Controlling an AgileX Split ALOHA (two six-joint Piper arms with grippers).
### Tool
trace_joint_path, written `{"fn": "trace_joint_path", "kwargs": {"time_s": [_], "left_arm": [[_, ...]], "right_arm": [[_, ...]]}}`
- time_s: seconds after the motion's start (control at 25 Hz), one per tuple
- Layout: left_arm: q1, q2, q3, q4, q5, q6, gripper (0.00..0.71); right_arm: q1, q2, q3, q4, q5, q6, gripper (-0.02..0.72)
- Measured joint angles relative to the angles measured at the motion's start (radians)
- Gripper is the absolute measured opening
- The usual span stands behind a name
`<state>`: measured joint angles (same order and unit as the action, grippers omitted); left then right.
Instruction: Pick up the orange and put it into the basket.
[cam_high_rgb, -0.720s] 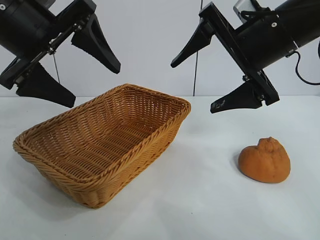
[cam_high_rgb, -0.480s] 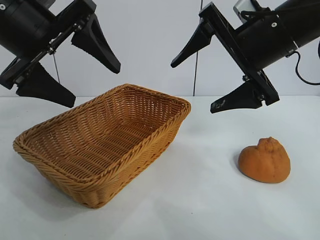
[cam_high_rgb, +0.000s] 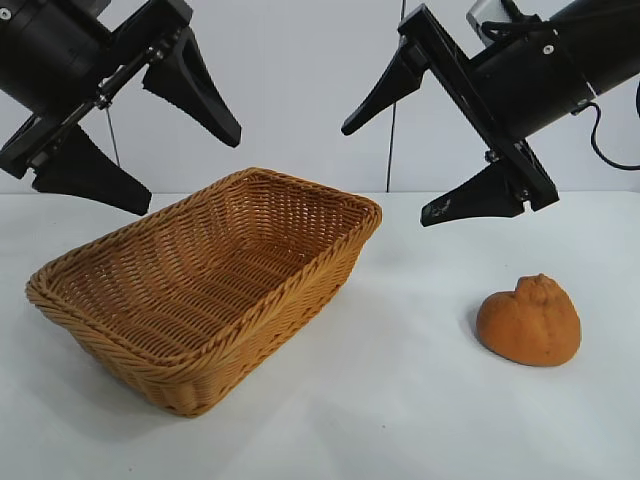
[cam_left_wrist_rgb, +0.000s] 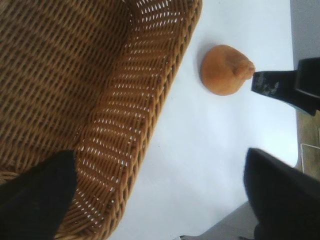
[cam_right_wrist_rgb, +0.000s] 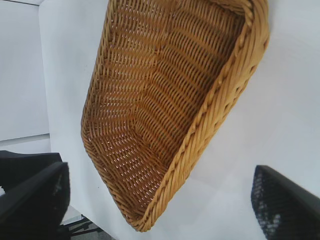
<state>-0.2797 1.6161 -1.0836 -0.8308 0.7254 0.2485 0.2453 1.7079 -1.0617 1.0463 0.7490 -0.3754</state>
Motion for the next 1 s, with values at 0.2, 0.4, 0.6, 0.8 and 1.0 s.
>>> {"fn": "trace_joint_path", "kwargs": {"time_s": [0.2,0.4,0.6,0.8,1.0], "left_arm": [[0.000,0.000,0.000,-0.001,0.000,0.000,0.644],[0.000,0.000,0.000,-0.004,0.000,0.000,0.644],[0.000,0.000,-0.003,0.003,0.052,-0.031,0.644],[0.000,0.000,-0.003,0.011,0.104,-0.086,0.644],[0.000,-0.041,-0.003,0.145,0.127,-0.208,0.644]], "right_arm": [[0.000,0.000,0.000,0.000,0.000,0.000,0.675],[0.000,0.000,0.000,0.000,-0.001,0.000,0.675],[0.000,0.000,0.000,0.000,-0.002,0.000,0.675],[0.000,0.000,0.000,0.000,-0.002,0.000,0.675],[0.000,0.000,0.000,0.000,-0.003,0.000,0.675]]}}
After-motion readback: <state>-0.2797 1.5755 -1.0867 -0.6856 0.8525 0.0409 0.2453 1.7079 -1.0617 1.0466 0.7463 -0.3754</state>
